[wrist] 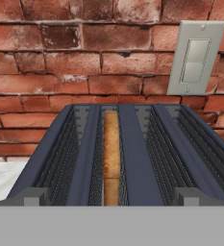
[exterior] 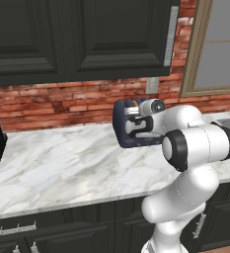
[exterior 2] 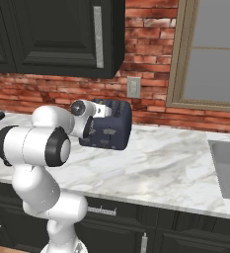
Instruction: Start the toaster. Once the lever pops up, take the bread to the plate on the dining counter.
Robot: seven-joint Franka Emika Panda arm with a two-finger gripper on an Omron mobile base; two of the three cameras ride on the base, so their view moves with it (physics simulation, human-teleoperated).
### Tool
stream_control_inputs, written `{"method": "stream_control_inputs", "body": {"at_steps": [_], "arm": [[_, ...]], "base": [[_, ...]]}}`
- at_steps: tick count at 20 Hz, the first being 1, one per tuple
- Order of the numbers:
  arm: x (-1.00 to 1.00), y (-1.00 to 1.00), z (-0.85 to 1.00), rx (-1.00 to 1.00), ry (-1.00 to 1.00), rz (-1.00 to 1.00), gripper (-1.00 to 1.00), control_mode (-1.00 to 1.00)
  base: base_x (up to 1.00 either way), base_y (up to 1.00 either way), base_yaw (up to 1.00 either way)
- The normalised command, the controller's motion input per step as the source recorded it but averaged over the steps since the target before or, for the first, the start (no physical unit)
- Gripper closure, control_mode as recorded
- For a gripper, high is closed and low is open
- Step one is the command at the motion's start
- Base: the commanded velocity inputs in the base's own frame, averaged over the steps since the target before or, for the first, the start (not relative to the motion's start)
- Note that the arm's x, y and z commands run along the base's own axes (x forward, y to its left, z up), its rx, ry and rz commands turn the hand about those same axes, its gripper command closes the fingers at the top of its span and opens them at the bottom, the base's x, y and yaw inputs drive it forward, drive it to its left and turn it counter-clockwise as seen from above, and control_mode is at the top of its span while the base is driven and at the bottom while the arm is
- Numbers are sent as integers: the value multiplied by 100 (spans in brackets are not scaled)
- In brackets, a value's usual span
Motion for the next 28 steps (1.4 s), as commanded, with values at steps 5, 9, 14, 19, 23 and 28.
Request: {"method": "stream_control_inputs", "body": {"at_steps": [5, 9, 14, 19, 23, 28], "arm": [[0, 0, 0, 0, 0, 0, -100, -100], [0, 0, 0, 0, 0, 0, -100, -100], [0, 0, 0, 0, 0, 0, -100, -100], [0, 0, 0, 0, 0, 0, -100, -100], [0, 0, 0, 0, 0, 0, -100, -100], [0, 0, 0, 0, 0, 0, -100, -100]], "base": [[0, 0, 0], [0, 0, 0], [0, 0, 0], [0, 0, 0], [0, 0, 0], [0, 0, 0]]}}
